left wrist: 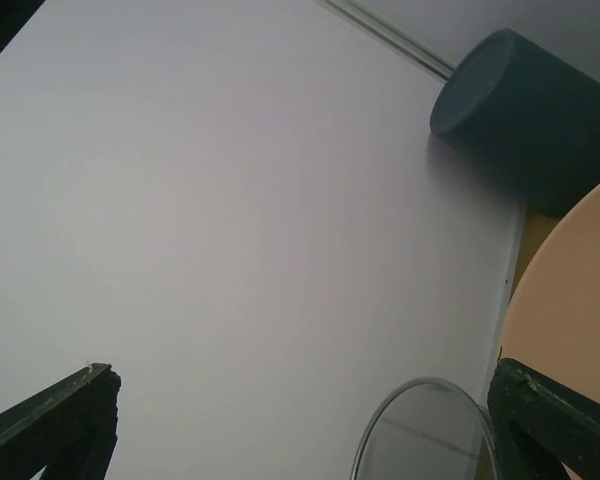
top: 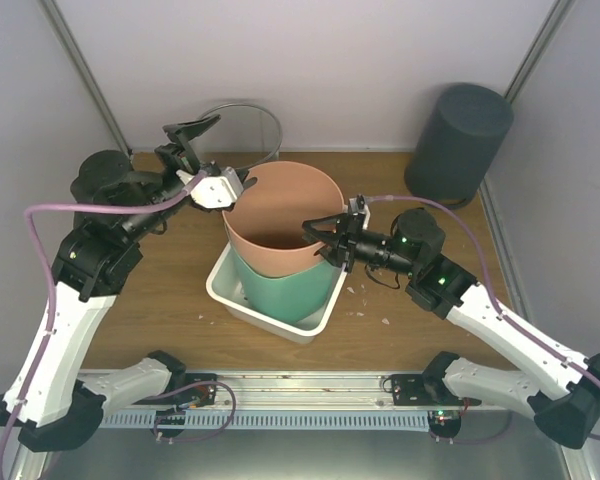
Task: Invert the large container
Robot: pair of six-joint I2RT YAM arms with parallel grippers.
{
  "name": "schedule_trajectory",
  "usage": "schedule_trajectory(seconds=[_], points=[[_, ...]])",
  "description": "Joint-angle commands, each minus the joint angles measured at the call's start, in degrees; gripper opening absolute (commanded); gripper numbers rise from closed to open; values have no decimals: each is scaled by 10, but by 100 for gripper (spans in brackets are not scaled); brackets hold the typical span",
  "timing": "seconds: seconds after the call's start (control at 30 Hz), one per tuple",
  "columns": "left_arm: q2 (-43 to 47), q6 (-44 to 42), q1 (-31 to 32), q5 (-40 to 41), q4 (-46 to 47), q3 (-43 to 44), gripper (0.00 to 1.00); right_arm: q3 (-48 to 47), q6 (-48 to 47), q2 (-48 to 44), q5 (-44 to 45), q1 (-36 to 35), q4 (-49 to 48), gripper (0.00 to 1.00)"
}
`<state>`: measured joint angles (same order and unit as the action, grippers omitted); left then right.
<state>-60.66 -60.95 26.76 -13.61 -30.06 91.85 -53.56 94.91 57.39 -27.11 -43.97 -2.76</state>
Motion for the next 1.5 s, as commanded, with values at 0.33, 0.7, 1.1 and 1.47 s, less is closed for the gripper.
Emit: schedule_trajectory(seconds=[0.33,0.7,1.1,1.47], points=[[103,-71,10,-271,-145,-95,99,-57,-91,1,65,-6,-100,28],[79,-94,55,-338,-234,-117,99,-76,-130,35,90,-6,-140,20],[44,-39,172,-301,-304,-69,99,17,-146,-32,177,7,-204,16],[11,0,292,-133,-245,-143,96,38,-136,-32,198,17,-279,15]])
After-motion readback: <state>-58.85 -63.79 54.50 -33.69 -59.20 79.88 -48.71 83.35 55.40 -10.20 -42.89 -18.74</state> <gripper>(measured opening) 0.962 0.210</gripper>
